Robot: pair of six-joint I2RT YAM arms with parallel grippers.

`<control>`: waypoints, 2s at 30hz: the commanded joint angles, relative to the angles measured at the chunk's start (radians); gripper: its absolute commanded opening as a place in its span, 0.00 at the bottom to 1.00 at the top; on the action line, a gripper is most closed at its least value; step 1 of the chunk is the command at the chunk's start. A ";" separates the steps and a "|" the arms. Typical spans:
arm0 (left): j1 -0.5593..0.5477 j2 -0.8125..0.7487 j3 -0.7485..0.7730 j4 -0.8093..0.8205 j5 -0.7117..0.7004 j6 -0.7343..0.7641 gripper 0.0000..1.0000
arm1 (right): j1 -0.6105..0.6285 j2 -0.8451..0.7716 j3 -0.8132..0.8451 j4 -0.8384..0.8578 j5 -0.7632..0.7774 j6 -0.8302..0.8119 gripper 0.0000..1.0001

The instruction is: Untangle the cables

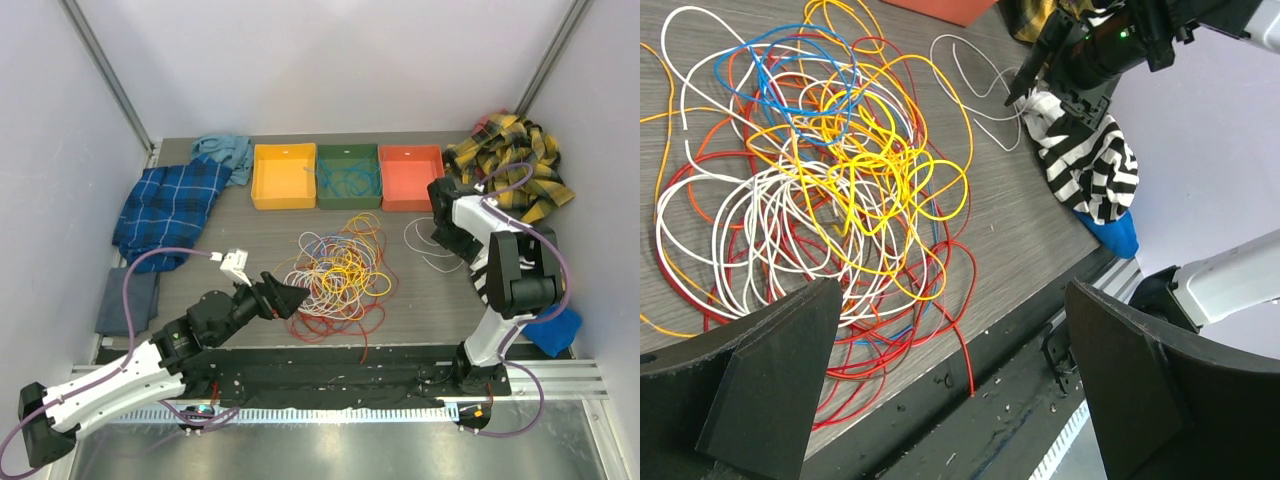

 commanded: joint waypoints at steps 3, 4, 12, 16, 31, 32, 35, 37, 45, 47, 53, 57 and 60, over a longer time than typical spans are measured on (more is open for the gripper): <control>-0.005 0.007 -0.007 0.012 -0.034 -0.012 1.00 | -0.012 0.022 0.035 0.081 -0.033 -0.053 0.79; -0.005 0.020 -0.008 0.017 -0.034 -0.012 1.00 | -0.013 0.036 0.032 0.087 -0.037 -0.060 0.79; -0.004 0.079 0.015 0.015 -0.023 -0.014 1.00 | -0.056 0.070 -0.007 0.210 -0.099 -0.107 0.61; -0.004 0.083 0.020 0.015 -0.036 -0.014 1.00 | -0.061 0.066 -0.015 0.262 -0.100 -0.145 0.36; -0.004 0.183 0.050 0.022 -0.034 -0.012 1.00 | 0.033 -0.366 0.285 0.250 -0.129 -0.245 0.01; -0.004 0.204 0.056 0.022 -0.033 -0.011 1.00 | 0.036 -0.366 0.339 0.233 -0.134 -0.245 0.01; -0.004 0.244 0.073 0.031 -0.020 -0.009 1.00 | 0.034 -0.343 0.511 0.228 -0.155 -0.231 0.01; -0.004 0.264 0.084 0.042 -0.008 -0.011 1.00 | 0.034 -0.328 0.575 0.265 -0.175 -0.222 0.01; -0.005 0.255 0.093 0.023 -0.013 -0.005 1.00 | 0.033 -0.092 0.825 0.360 -0.241 -0.227 0.01; -0.004 0.235 0.087 0.012 -0.031 -0.001 1.00 | 0.033 -0.055 0.874 0.379 -0.238 -0.230 0.01; -0.004 0.169 0.067 -0.029 -0.071 0.011 1.00 | 0.030 0.128 1.178 0.333 -0.211 -0.250 0.01; -0.005 0.159 0.067 -0.041 -0.091 0.031 1.00 | 0.022 0.172 1.266 0.328 -0.183 -0.242 0.01; -0.005 0.162 0.070 -0.041 -0.099 0.046 1.00 | 0.022 0.171 1.258 0.330 -0.162 -0.248 0.01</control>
